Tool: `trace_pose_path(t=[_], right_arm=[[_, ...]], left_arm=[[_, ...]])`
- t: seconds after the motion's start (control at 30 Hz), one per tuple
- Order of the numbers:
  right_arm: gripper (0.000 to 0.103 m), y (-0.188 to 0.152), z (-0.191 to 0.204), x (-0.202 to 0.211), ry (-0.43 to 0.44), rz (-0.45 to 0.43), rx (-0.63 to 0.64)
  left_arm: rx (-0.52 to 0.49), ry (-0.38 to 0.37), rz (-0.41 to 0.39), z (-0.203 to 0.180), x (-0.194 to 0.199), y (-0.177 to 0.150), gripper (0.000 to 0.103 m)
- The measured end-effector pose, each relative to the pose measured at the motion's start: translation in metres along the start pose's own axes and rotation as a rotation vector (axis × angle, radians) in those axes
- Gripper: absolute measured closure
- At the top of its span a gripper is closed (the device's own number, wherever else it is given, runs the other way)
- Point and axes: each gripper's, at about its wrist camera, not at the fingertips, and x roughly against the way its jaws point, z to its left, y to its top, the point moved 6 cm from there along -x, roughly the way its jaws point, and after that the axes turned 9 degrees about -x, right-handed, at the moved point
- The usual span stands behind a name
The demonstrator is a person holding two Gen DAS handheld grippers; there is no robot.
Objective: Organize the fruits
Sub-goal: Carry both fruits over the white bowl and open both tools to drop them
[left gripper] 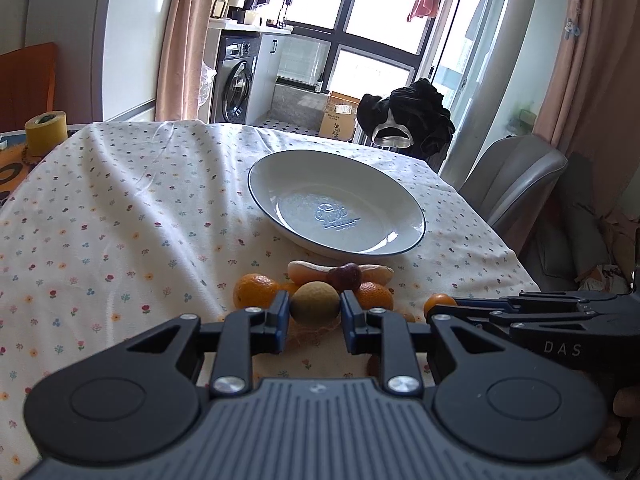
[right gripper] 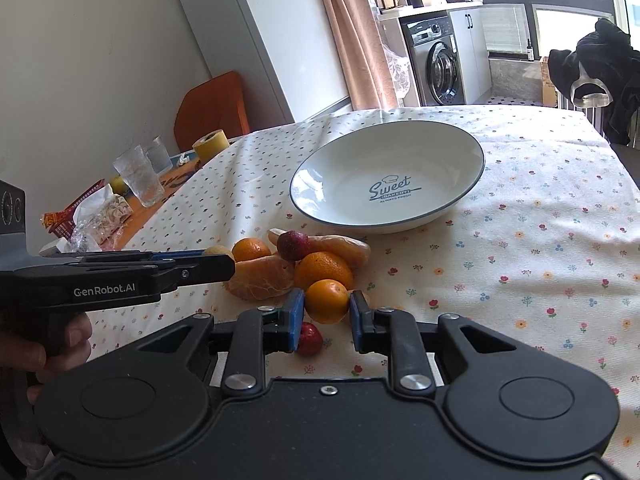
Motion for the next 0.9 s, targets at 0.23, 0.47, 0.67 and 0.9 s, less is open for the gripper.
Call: trace_pose_path(t=[0.23, 0.47, 0.67, 0.9], right_arm=[[0.080, 0.014, -0.001, -0.001, 0.002, -0.028, 0.002], [0.080, 0.029, -0.002, -0.007, -0.011, -0.051, 0.021], [0.080, 0.041, -0.005, -0.019, -0.013, -0.067, 0.008], [0.080, 0.050, -0.012, -0.034, -0.015, -0.069, -0.002]], left_arm=[[-0.001, 0.009, -0.017, 0.004, -0.004, 0.012, 0.078], [-0.011, 0.007, -0.026, 0.008, -0.014, 0.024, 0.078], [-0.011, 0.005, -0.023, 0.013, -0.029, 0.034, 0.078], [-0.017, -0.003, -0.013, 0.013, -0.047, 0.043, 0.078]])
